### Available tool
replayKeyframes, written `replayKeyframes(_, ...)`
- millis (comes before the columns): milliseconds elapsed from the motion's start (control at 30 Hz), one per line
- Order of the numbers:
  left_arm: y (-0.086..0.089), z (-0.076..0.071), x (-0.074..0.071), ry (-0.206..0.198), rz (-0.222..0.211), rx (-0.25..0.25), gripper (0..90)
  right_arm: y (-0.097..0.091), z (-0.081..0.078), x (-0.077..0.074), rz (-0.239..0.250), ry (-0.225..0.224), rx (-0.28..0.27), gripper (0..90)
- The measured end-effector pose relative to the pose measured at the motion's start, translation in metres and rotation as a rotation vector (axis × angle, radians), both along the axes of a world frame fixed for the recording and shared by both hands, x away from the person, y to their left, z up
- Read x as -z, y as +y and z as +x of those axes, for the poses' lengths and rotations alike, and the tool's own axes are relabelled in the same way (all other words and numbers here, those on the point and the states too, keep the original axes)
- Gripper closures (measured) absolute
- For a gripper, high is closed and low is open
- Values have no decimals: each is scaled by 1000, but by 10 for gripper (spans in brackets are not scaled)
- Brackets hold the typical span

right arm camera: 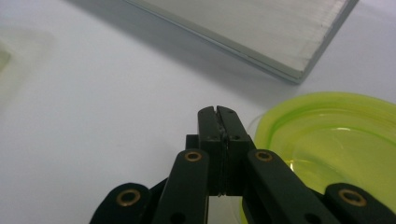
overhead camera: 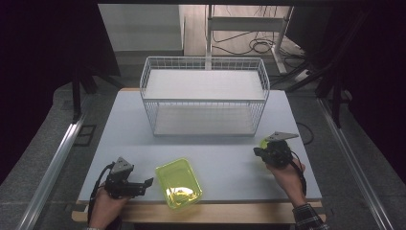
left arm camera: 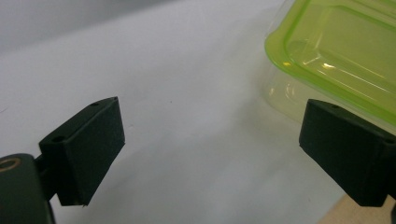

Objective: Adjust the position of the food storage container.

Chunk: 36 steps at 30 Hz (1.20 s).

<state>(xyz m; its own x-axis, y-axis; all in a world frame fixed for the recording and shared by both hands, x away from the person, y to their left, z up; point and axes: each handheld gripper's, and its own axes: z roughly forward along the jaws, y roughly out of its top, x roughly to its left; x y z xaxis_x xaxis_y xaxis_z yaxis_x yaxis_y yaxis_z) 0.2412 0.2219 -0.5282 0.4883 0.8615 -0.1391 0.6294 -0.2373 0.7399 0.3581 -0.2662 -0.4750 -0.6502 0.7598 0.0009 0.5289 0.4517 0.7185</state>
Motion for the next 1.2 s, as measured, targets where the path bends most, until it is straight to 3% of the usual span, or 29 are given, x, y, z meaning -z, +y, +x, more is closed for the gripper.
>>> replayKeyframes(100,0,-7,-1,2,18,31,150,2,-4,-2,15,-11,-14,883)
replayKeyframes(200,-5,-15,-4,16,28,125,302,4,-8,-3,25,-13,-28,876)
replayKeyframes(333,-14,-22,-6,63,-12,225,535,5,-13,-1,36,-5,-43,876)
replayKeyframes(467,-26,-26,-6,94,57,310,732,6,-17,0,42,4,-58,875)
replayKeyframes(567,-33,-25,-5,122,64,357,839,7,-20,0,49,5,-71,870)
replayKeyframes(867,-64,-22,0,149,44,467,883,16,-26,3,33,14,-108,870)
replayKeyframes(1200,-98,-11,-3,96,50,473,880,29,-33,7,16,34,-154,870)
